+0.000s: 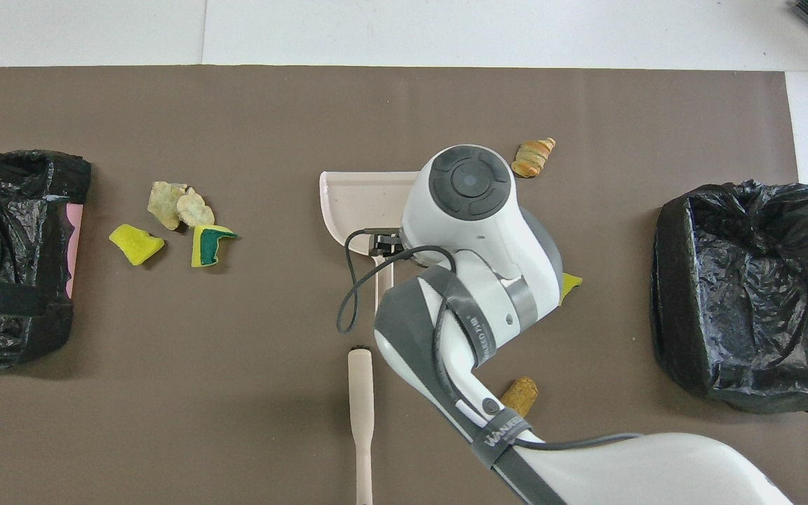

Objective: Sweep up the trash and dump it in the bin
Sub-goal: 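Reach the right gripper to the beige dustpan handle and grasp it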

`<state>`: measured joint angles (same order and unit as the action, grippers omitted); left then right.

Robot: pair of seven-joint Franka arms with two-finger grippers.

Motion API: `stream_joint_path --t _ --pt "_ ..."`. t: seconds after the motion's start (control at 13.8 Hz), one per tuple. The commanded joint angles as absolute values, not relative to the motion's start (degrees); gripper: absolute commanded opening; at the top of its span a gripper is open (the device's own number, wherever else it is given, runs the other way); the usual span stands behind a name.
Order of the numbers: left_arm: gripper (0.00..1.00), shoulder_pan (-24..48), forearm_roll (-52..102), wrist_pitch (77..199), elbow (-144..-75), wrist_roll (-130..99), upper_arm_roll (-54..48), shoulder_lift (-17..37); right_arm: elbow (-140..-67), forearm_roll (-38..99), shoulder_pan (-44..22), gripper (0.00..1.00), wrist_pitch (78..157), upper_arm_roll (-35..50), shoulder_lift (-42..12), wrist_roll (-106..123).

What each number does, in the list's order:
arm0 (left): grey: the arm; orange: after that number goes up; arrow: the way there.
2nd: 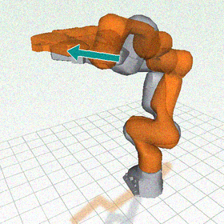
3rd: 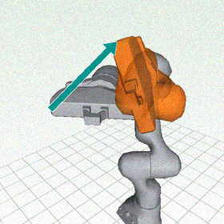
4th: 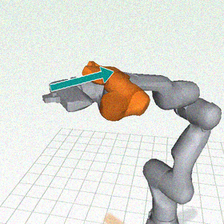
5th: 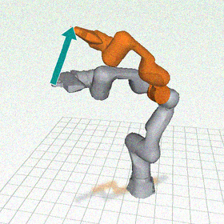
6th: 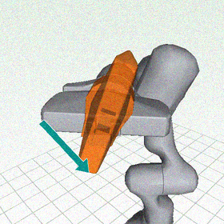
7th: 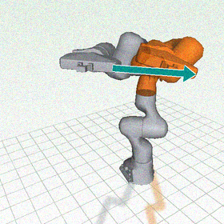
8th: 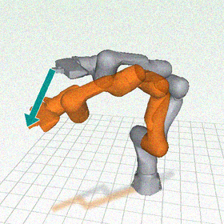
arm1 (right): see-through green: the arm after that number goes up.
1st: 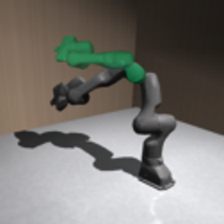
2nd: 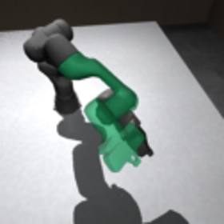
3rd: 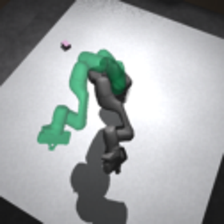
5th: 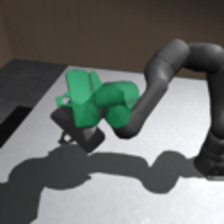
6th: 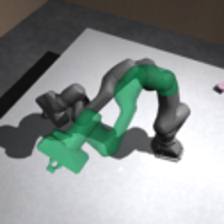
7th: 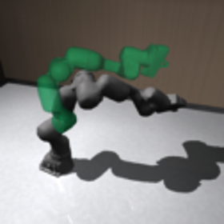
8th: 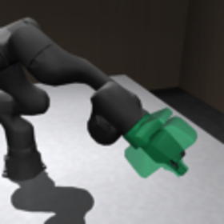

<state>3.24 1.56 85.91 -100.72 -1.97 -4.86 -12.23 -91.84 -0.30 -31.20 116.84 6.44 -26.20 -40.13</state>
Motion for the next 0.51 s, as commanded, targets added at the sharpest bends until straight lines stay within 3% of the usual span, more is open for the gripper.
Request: stream_joint_path --t 0.0,0.07,0.22,0.44 --pt "1.0 3.69 2.11 87.45 -103.01 -1.76 -4.22 -14.33 -94.57 -1.76 -31.64 0.89 119.53 6.5 -26.1 -41.84" --pt "1.0 3.69 2.11 87.45 -103.01 -1.76 -4.22 -14.33 -94.74 -1.76 -31.64 0.87 119.71 6.5 -26.1 -41.75" --pt "1.0 3.69 2.11 87.45 -103.01 -1.84 -4.22 -14.41 -95.36 -1.76 -31.55 0.66 120.32 6.5 -25.93 -41.57" --pt "1.0 3.69 2.11 87.45 -103.01 -1.85 -4.22 -14.41 -94.84 -1.84 -31.64 0.1 119.19 6.5 -26.01 -41.4"
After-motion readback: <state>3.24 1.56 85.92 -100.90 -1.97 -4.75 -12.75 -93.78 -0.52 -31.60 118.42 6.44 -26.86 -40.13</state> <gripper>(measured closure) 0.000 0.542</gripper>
